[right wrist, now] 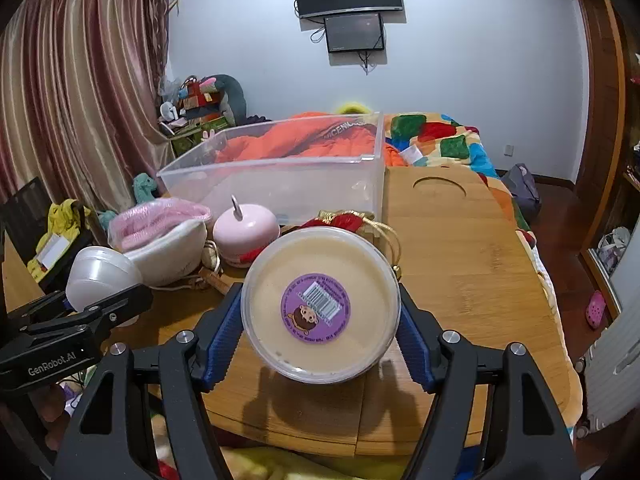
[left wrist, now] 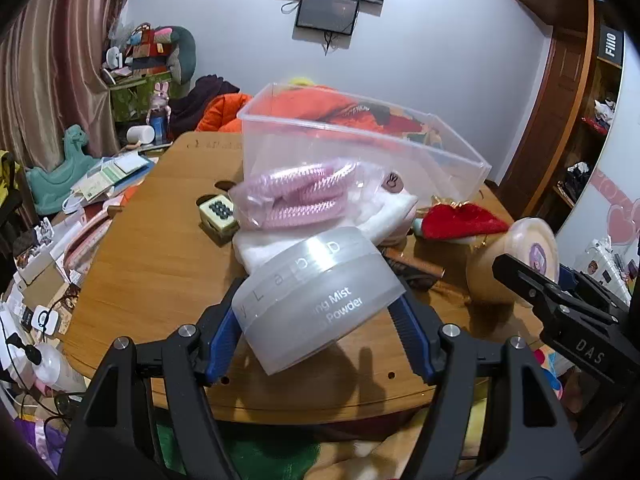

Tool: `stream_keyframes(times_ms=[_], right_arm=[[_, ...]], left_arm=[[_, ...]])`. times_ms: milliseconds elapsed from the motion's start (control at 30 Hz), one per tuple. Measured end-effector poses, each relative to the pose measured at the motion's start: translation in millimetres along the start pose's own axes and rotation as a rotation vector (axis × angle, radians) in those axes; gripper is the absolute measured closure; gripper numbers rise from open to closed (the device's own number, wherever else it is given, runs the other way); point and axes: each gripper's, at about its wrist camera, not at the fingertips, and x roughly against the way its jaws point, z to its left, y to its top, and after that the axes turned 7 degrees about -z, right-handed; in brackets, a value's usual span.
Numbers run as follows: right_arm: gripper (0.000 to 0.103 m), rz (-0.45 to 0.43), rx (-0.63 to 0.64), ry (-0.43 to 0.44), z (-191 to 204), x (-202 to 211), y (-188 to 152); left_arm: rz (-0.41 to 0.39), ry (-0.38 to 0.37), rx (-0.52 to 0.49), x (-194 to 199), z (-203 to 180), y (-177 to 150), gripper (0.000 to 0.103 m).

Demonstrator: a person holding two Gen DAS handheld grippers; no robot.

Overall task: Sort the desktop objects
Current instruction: 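Lift both held containers and carry them over the clear plastic bin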

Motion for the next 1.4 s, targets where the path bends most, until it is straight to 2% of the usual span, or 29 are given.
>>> stream_keyframes(times_ms=[367,700,1000,1400], right_arm=[[0.038,-0.027,-0.007,-0.003,-11.2,8.8,13.7],[0.038,-0.055,-0.035,0.028,-20.0,25.5,36.5],[0.038,-0.090,-0.008,0.037,-20.5,36.1,66.6],[0.039,-0.132,0.027,0.058,-15.7,20.2,114.5]], left_arm=[[-0.068,-0.011,-0.022,19.3,-3.9,13.2,0.034],[-0.112,-0.063,-0.033,32.3,-2.1,40.5,0.034],[-0.097,-0.107,-0.052,25.5,-1.3,72.2,0.034],[-0.128,-0.096,-0.105,7.1,-1.6,123.6,0.034]])
